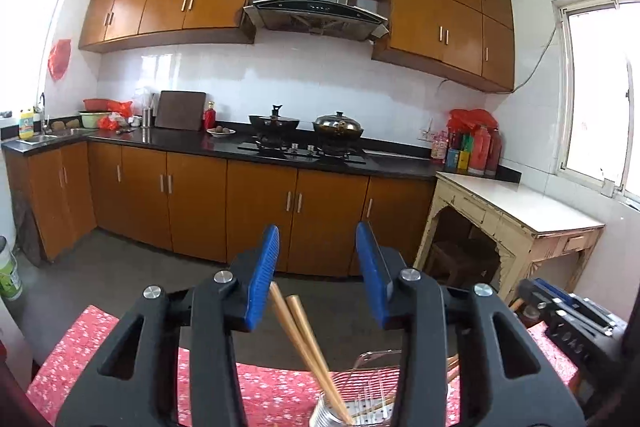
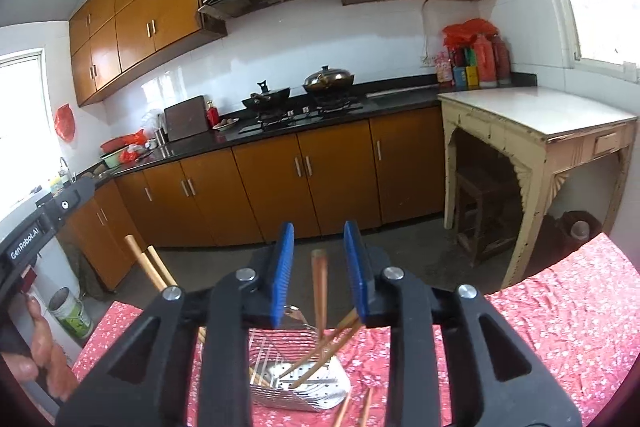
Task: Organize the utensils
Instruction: 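Open both tools to drop the chopsticks into the wire basket, then move both open tools back down to the loose chopsticks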
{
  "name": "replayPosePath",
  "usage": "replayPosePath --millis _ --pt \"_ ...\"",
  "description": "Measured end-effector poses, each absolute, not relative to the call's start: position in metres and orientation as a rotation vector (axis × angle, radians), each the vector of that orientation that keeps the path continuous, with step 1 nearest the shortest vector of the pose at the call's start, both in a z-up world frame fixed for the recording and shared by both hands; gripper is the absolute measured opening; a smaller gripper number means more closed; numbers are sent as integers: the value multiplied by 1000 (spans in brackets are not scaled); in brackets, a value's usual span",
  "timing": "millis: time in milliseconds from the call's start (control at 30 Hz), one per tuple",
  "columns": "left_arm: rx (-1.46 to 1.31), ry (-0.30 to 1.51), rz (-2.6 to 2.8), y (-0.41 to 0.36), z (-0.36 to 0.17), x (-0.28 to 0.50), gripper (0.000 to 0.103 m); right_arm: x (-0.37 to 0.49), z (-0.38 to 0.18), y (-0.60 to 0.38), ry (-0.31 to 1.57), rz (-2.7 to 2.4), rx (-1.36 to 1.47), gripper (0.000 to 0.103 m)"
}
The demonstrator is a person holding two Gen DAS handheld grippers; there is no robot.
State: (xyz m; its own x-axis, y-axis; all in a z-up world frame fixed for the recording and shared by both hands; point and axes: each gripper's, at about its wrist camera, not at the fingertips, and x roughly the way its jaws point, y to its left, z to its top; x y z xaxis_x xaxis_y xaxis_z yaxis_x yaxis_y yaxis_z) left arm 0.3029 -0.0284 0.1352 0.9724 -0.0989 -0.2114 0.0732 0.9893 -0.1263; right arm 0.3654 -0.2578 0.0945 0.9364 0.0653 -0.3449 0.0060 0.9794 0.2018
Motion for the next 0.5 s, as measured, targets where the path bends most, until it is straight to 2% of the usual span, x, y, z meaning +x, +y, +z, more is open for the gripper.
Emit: replayPosePath --millis 100,500 --pt "-110 215 -66 -21 137 295 41 352 98 -263 332 12 195 33" --pt "-133 264 6 16 122 248 48 291 85 -270 337 -28 181 33"
